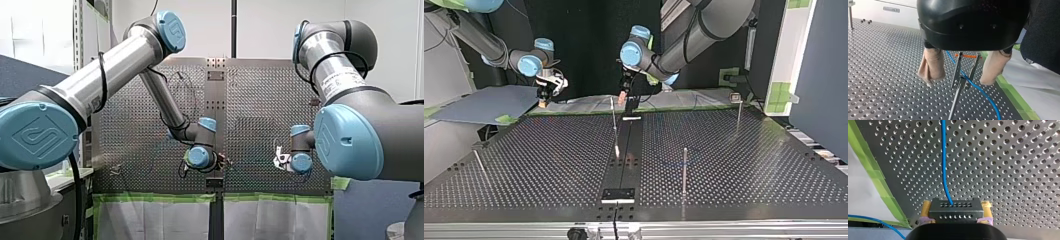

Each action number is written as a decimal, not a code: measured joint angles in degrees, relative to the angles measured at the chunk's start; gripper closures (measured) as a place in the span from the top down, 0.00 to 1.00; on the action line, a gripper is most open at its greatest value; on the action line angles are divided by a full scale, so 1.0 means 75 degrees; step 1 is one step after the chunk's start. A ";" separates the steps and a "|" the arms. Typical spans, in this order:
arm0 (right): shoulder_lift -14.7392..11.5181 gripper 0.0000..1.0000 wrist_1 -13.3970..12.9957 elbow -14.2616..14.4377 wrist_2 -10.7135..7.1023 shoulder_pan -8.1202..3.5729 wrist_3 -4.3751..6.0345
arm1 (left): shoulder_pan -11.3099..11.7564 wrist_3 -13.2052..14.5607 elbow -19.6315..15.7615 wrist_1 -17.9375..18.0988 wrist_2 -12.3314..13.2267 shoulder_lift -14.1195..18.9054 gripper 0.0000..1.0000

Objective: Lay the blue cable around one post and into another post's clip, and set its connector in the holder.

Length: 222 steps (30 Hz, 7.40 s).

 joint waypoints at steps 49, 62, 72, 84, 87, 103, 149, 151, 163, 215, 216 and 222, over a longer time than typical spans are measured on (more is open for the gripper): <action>0.0030 0.00 0.0043 0.0000 -0.0252 -0.0090 0.0035 | -0.0271 -0.0350 -0.1457 0.0442 -0.1273 0.1706 1.00; 0.0042 0.00 0.0169 0.0002 -0.0270 -0.0135 0.0058 | -0.0163 -0.1295 -0.2409 0.0463 -0.1603 0.2659 1.00; 0.0052 0.00 0.0109 -0.0001 -0.0274 -0.0146 0.0045 | 0.0292 -0.2066 -0.3181 0.0568 -0.1420 0.3429 1.00; 0.0049 0.00 0.0091 -0.0001 -0.0442 -0.0078 -0.0018 | 0.1222 -0.3002 -0.3445 0.1093 -0.0515 0.4366 1.00; 0.0050 0.00 0.0089 0.0000 -0.0444 -0.0072 -0.0030 | 0.1413 -0.3194 -0.3445 0.1271 -0.0323 0.4558 1.00; 0.0054 0.00 0.0075 -0.0001 -0.0446 -0.0069 -0.0028 | 0.2308 -0.4364 -0.3446 0.2105 0.0516 0.5729 1.00; 0.0071 0.00 0.0076 0.0002 -0.0445 -0.0078 0.0000 | 0.3222 -0.7897 -0.2016 0.1385 0.0824 0.4848 1.00; 0.0071 0.00 0.0076 0.0002 -0.0446 -0.0080 -0.0002 | 0.3274 -0.8041 -0.1907 0.1305 0.0821 0.4833 1.00; 0.0074 0.00 0.0067 0.0001 -0.0446 -0.0081 -0.0011 | 0.3586 -0.8973 -0.1539 0.0954 0.0933 0.4811 1.00; -0.2891 0.00 0.1623 0.0530 -0.0117 -0.0108 0.0042 | 0.3906 -0.9446 -0.0974 -0.0195 0.1310 0.4421 1.00; -0.2984 0.00 0.1694 0.0530 -0.0110 -0.0127 0.0004 | 0.3906 -0.9390 -0.0974 -0.0248 0.1307 0.4422 1.00; -0.3443 0.00 0.2029 0.0529 0.0157 -0.0222 -0.0264 | 0.3893 -0.9118 -0.0973 -0.0497 0.1207 0.4423 1.00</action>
